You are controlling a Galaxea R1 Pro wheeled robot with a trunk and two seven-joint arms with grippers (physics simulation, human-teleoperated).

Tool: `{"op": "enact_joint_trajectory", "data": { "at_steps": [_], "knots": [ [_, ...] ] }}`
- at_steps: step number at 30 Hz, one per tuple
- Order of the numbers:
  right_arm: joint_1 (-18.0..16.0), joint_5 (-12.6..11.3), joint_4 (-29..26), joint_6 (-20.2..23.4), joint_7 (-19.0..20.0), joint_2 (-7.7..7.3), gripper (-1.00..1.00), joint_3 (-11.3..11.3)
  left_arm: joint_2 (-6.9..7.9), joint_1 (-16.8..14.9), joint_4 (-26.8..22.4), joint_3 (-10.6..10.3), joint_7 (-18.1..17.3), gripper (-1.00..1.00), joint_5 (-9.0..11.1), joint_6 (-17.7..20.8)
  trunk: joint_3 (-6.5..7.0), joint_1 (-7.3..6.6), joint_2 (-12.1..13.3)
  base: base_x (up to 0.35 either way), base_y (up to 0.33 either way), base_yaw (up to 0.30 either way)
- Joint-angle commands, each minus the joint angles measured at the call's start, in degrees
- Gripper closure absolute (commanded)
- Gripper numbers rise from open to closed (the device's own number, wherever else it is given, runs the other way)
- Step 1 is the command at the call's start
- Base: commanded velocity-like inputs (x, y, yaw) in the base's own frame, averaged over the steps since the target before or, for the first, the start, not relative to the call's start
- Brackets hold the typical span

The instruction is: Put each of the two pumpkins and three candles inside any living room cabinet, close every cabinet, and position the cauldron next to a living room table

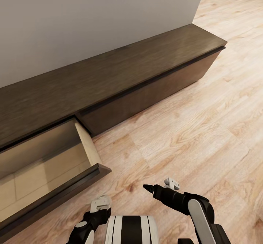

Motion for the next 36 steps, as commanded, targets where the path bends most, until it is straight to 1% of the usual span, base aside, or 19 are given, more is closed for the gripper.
{"op": "enact_joint_trajectory", "data": {
  "at_steps": [1,3,6,27,28,36],
  "knots": [
    [0.0,-0.3,0.0,0.2,-0.3,0.01,-1.0,0.0,0.03,0.0,-0.1,-0.1,0.5,-1.0,0.6,0.2,-0.03,-0.01,0.0,0.0,0.0,0.0],
    [0.0,-0.3,0.0,0.2,-0.3,0.03,-1.0,0.0,0.03,0.0,-0.1,-0.1,0.5,-1.0,0.6,0.2,-0.03,-0.01,0.0,0.0,0.0,0.0],
    [0.0,-0.3,0.0,0.2,-0.3,0.05,-1.0,0.0,0.03,0.0,-0.1,-0.1,0.5,-1.0,0.6,0.2,-0.7,0.07,-0.1,0.0,0.0,0.0],
    [0.0,-0.3,0.0,0.2,-0.3,0.08,-1.0,0.0,0.03,0.0,-0.1,0.0,0.5,-1.0,0.7,0.1,-0.7,0.07,-0.1,0.0,0.0,0.0],
    [0.0,-0.3,0.0,0.2,-0.3,0.08,-1.0,0.0,0.03,0.0,-0.1,0.1,0.5,1.0,0.7,0.1,-0.7,0.07,-0.1,0.0,0.0,0.0],
    [0.0,-0.3,0.0,0.2,-0.3,0.0,-1.0,0.0,0.09,0.0,-0.1,0.1,0.5,1.0,0.7,0.1,-0.7,0.07,-0.1,0.0,0.0,0.0]
  ]
}}
